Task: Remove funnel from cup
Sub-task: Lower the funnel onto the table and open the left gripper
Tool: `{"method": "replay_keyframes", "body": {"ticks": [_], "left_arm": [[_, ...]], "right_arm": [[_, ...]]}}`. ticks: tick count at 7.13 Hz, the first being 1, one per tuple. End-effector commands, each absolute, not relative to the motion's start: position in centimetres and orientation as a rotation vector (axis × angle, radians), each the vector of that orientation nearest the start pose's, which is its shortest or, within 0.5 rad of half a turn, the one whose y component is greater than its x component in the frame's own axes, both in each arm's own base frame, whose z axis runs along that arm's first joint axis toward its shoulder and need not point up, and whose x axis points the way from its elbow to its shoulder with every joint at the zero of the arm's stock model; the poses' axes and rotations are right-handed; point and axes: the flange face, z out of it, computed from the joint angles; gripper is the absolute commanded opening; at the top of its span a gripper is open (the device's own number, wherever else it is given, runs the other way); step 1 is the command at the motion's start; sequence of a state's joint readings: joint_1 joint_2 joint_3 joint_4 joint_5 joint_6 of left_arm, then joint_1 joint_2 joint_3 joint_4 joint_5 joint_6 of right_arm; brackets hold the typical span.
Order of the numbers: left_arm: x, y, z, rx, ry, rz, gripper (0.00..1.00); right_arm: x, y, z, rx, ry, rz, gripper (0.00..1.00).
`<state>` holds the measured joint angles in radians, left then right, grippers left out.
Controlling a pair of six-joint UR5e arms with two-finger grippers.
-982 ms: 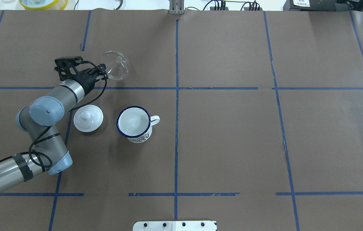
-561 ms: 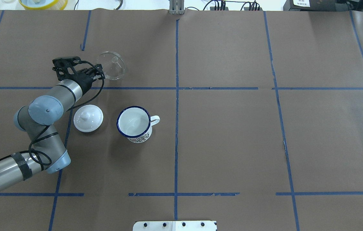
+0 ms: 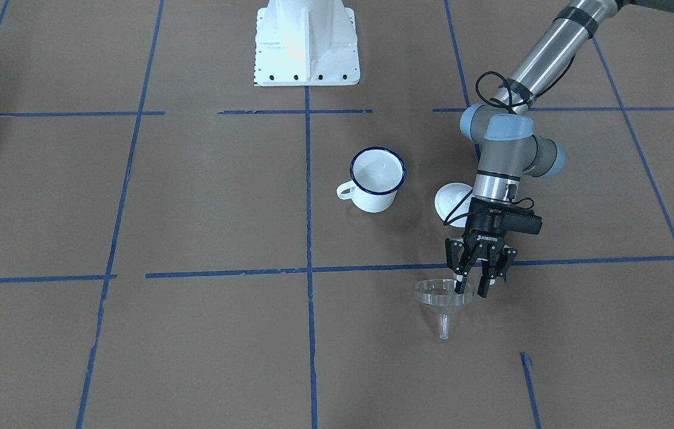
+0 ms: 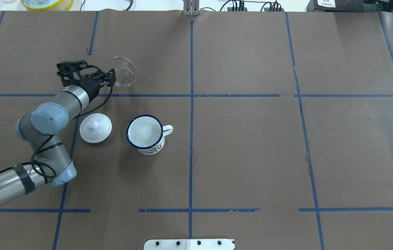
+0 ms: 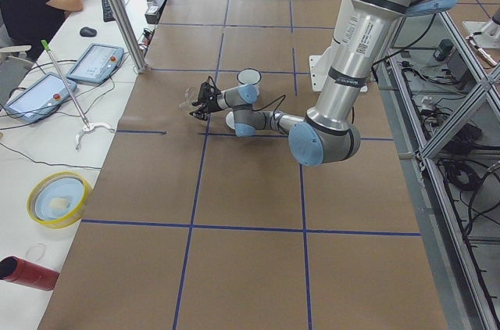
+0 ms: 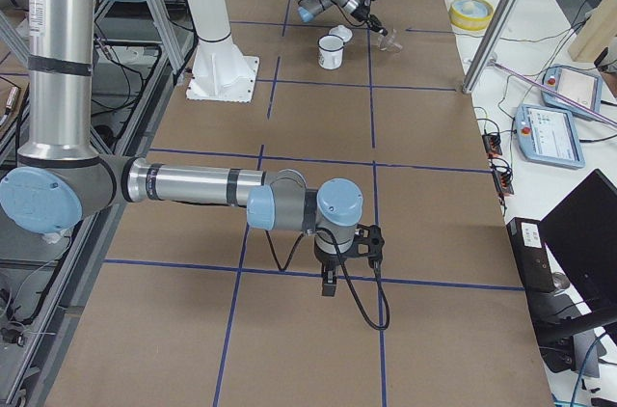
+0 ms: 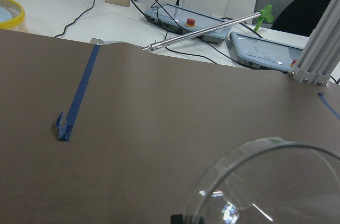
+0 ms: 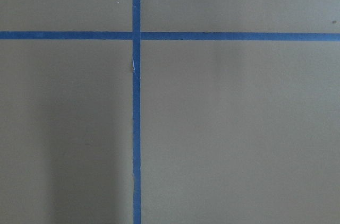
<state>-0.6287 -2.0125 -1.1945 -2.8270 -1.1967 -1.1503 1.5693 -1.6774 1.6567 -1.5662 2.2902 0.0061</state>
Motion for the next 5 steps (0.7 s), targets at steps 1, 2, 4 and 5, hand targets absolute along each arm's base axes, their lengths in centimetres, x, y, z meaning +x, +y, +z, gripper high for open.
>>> {"method": "replay_keyframes", "body": {"ticks": [1,2,4,5], "left_arm": [[44.6,-54.6,43.4,0.951,0.998,-0.424,1.00],[43.7,-54.1,41.0,0.947,1.060,-0.398,1.00],[39.7,-50.5,41.6,0.924,1.101,-0.368,1.00],[36.7,-48.1,42.1,0.906,1.115,-0.347,1.00]], "right_arm": [[6.7,-44.5,67.0,-0.019,-0.719,0.010,1.00],[6.7,-44.5,67.0,-0.019,-0.719,0.010,1.00],[6.7,-44.5,67.0,-0.019,-0.719,0.010,1.00],[6.7,-44.5,67.0,-0.019,-0.719,0.010,1.00]]}}
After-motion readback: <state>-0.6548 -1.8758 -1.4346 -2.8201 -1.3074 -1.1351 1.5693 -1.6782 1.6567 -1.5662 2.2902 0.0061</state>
